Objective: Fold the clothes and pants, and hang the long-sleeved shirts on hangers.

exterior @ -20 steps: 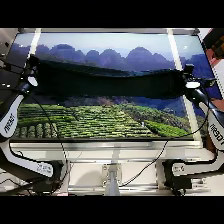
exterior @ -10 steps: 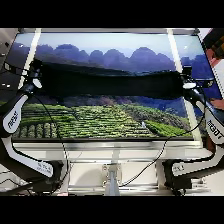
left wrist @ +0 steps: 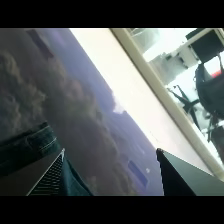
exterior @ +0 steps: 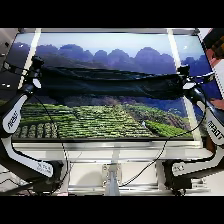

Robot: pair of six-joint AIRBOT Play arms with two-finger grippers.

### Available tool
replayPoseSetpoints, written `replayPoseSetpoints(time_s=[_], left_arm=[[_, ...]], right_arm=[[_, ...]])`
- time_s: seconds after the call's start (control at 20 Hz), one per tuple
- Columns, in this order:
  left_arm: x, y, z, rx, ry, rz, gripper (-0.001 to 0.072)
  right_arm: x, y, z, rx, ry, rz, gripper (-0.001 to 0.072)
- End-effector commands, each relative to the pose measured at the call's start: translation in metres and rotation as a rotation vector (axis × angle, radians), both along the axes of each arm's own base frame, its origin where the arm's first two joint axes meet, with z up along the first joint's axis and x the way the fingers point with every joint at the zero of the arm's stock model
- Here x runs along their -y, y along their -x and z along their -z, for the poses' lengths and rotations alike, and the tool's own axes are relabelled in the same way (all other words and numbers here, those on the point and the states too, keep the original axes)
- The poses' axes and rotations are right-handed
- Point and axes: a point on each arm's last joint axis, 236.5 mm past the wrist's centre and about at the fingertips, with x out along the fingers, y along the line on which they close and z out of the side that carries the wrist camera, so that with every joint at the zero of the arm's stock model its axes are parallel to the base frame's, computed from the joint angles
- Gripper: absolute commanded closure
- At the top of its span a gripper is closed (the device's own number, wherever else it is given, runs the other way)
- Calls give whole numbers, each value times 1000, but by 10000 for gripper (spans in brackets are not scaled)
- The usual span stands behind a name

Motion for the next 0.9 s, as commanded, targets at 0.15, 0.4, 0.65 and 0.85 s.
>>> replayPoseSetpoints(time_s=[0.15, 0.4, 0.65, 0.85], left_arm=[[-9, 43, 24, -359, -119, 99, 67], [-49, 135, 74, -728, 153, 17, 67], [-36, 146, 77, -670, 425, 177, 3], [-36, 143, 91, -662, 484, 176, -13]], right_arm=[[-38, 2, 6, -176, 283, -357, 114], [-46, 0, 1, -187, 282, -401, 114], [-46, 0, 1, -193, 323, -424, 114], [-46, -1, 1, -192, 324, -423, 114]])
